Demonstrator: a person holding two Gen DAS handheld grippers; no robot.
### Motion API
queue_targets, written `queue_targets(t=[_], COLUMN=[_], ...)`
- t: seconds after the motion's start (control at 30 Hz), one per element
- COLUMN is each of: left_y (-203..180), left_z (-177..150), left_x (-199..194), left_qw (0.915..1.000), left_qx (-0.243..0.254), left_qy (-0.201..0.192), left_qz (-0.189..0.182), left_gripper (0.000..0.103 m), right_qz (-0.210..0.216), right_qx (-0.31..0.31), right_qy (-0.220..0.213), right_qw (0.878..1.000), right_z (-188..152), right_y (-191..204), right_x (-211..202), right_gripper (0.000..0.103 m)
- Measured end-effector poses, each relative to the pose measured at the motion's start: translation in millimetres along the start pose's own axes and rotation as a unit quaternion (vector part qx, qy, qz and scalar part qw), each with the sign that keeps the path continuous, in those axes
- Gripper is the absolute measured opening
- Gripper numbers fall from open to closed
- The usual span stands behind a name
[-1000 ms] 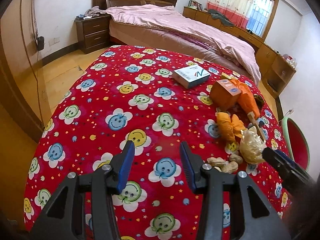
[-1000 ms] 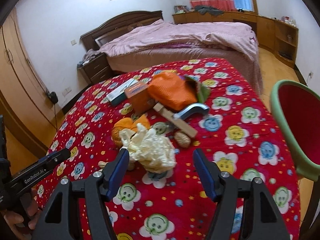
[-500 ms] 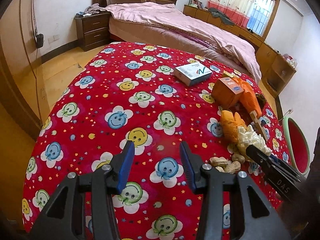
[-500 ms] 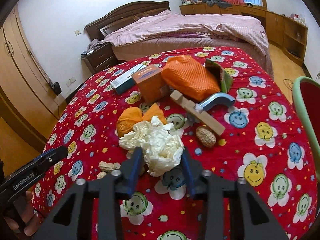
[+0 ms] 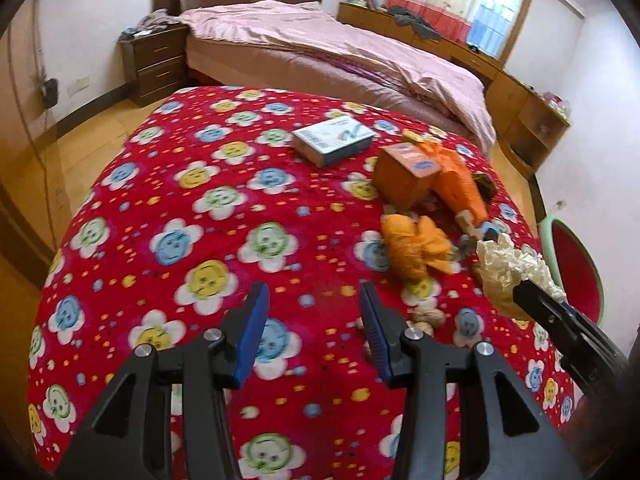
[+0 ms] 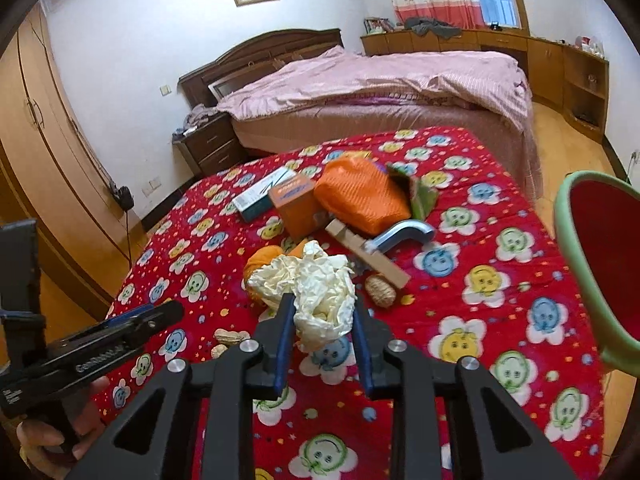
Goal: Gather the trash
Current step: 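Grasp the orange crumpled item with the left tool while the right tool holds the plastic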
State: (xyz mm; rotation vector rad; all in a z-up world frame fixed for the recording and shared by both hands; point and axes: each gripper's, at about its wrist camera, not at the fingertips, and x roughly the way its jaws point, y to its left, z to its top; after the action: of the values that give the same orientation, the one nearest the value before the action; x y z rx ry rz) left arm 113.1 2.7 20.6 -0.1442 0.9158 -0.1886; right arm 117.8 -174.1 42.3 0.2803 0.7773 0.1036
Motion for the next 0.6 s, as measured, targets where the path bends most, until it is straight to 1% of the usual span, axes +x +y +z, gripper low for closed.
queue_targets(t=[0.2, 0.33, 0.6], left_y=[-24.8, -40.3, -58.5], left_z=[9.2, 15.0, 23.1], left_x=[9.6, 20.9, 46.1], left_qw=[0.9995, 0.9987, 0.998], left_qx=[0.022, 0.035, 0.052], left_qy=[0.002, 0.007, 0.018], left_qz=[-0.022, -0.036, -0.031], left_gripper=[0.047, 0.047, 0.047], right_qz=[-0.015, -0.028, -0.046], right_qx=[0.017, 0.04, 0.068], right_qy=[-0.018, -0.028, -0.032], right_qw=[1.0, 0.998, 0.996], right_z=[0.7, -2.3, -9.4], right_y=[-18.9, -35.6, -61.6], right_x=[-19.8, -30.4, -40.9], right_gripper=[0.029, 0.029, 0.029])
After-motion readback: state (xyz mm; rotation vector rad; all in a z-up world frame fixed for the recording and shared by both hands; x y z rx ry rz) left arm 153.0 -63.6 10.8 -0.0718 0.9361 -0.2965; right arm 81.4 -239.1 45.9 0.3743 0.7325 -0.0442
